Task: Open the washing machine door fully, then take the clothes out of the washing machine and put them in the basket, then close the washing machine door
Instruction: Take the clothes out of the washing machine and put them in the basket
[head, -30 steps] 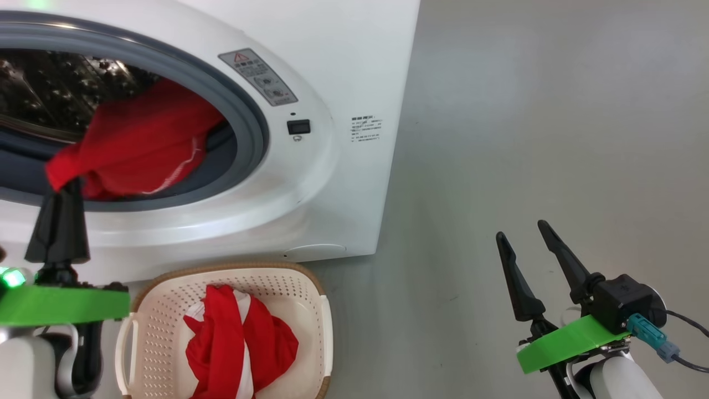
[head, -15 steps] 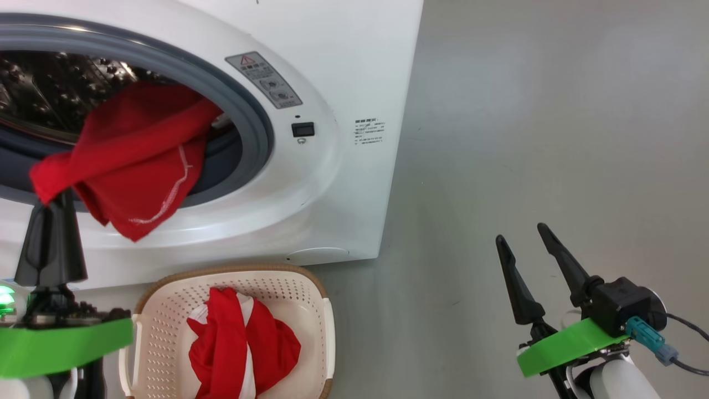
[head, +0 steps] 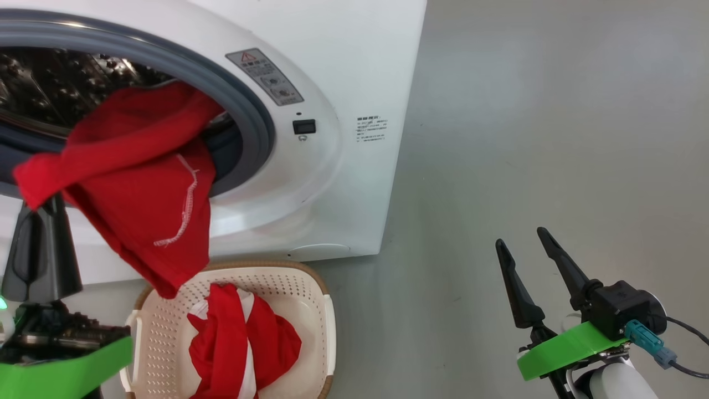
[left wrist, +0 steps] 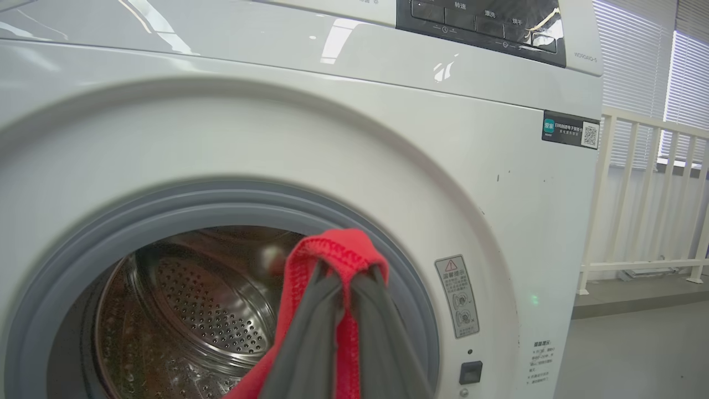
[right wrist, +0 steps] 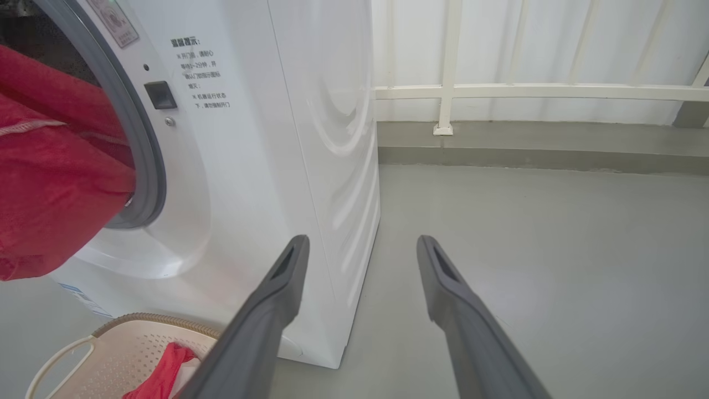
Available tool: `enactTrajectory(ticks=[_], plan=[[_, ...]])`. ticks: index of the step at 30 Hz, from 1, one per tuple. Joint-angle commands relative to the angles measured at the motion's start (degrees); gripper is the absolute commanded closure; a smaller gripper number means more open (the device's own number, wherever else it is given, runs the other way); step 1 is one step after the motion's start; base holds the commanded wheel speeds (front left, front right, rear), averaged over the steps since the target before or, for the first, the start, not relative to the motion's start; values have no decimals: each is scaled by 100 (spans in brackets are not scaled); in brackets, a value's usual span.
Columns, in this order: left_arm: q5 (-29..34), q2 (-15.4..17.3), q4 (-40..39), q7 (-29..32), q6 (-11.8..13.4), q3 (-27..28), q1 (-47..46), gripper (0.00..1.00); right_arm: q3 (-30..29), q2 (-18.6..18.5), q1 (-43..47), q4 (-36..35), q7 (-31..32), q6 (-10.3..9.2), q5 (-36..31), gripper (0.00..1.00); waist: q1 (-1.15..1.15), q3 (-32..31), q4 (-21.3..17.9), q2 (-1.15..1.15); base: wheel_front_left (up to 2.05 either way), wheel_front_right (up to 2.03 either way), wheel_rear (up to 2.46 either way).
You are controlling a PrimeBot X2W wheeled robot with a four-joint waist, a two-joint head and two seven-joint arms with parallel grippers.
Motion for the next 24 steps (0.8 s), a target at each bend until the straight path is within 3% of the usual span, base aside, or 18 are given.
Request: enactTrajectory(ticks=[1,11,24], plan=[[54,78,-165,-44,3,208,99,100,136,-1,-58,-153,-37,36,-34,0,0,39,-4,0,0,0,0],[-156,-87,832,-44,3,35,311,100,173,-1,-188,-164,-37,36,-34,0,0,271,-51,0,0,0,0],[-202,170,3183,-44,3,-349,-394,100,250,-1,-460,-228,-37,36,26,0,0,844,-140,0,0,0,0]])
